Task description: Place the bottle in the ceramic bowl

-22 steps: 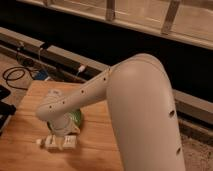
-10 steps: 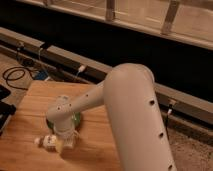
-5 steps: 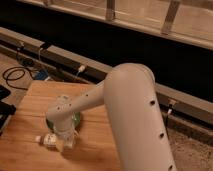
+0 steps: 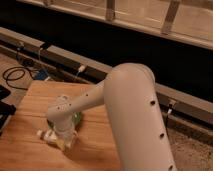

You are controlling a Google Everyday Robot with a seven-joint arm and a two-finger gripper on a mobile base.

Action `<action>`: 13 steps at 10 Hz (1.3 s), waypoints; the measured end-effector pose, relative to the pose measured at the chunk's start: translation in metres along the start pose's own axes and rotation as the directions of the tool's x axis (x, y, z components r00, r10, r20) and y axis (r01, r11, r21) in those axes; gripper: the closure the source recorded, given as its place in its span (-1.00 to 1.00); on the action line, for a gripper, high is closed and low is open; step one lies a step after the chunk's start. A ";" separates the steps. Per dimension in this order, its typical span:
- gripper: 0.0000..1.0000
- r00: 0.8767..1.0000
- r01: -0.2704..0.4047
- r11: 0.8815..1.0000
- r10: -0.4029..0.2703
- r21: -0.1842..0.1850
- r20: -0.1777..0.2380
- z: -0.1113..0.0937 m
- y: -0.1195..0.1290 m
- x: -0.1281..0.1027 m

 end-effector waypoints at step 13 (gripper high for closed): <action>1.00 0.984 -0.072 0.965 0.028 0.251 0.175 -0.194 -0.014 0.036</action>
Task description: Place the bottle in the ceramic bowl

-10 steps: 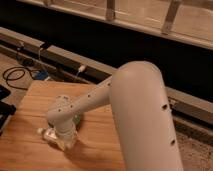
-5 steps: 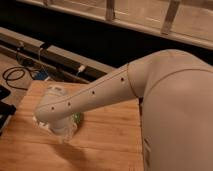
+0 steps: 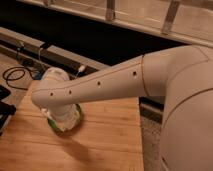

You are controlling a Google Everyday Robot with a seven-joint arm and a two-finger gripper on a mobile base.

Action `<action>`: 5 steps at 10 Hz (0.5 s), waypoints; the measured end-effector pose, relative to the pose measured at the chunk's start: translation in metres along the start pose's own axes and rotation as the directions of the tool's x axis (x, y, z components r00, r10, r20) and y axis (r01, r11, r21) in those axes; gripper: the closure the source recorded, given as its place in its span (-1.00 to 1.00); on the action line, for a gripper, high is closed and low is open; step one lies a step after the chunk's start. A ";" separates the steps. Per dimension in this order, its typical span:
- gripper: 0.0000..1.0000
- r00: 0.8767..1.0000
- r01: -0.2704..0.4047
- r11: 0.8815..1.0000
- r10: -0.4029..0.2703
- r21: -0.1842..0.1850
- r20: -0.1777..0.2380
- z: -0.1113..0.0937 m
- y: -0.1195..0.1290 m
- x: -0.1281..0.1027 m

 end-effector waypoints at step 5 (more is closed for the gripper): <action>1.00 1.000 -0.010 0.997 0.008 -0.077 -0.028 0.089 -0.029 -0.018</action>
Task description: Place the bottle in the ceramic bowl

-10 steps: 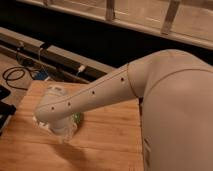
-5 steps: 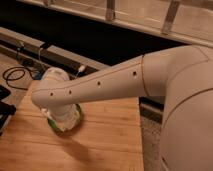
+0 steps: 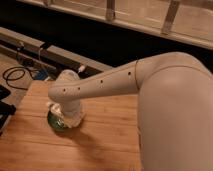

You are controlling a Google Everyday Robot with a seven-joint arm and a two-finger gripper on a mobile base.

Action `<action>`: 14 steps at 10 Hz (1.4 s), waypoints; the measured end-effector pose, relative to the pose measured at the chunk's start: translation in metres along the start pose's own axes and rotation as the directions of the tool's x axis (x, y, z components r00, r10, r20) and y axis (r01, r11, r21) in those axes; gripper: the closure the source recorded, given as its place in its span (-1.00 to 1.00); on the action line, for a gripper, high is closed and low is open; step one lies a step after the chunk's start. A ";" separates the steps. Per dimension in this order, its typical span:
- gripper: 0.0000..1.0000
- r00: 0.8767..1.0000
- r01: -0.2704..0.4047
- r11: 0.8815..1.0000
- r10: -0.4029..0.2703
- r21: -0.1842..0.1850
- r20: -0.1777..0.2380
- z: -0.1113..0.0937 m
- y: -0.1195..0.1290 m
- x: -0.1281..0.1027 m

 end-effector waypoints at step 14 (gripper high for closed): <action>-0.48 1.000 0.031 0.996 -0.030 -0.087 0.006 0.077 -0.011 -0.025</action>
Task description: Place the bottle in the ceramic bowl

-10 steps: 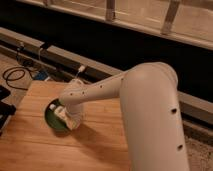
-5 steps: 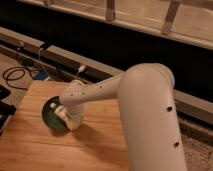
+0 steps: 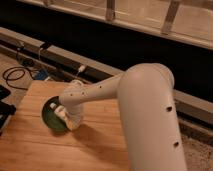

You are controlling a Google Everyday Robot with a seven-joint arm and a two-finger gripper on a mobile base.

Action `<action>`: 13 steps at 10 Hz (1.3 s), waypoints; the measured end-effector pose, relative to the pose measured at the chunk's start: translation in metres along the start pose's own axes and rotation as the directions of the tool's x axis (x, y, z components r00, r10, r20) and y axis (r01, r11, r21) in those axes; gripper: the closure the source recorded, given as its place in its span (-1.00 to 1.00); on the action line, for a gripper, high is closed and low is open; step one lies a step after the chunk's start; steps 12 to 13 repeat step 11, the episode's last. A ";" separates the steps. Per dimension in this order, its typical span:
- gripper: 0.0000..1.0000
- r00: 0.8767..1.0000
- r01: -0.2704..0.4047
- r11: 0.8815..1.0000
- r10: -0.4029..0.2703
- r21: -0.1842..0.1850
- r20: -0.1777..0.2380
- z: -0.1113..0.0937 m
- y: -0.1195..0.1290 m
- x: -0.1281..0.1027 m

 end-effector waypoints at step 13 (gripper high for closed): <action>-0.60 0.996 0.016 0.997 -0.009 0.078 -0.093 -0.036 0.006 -0.026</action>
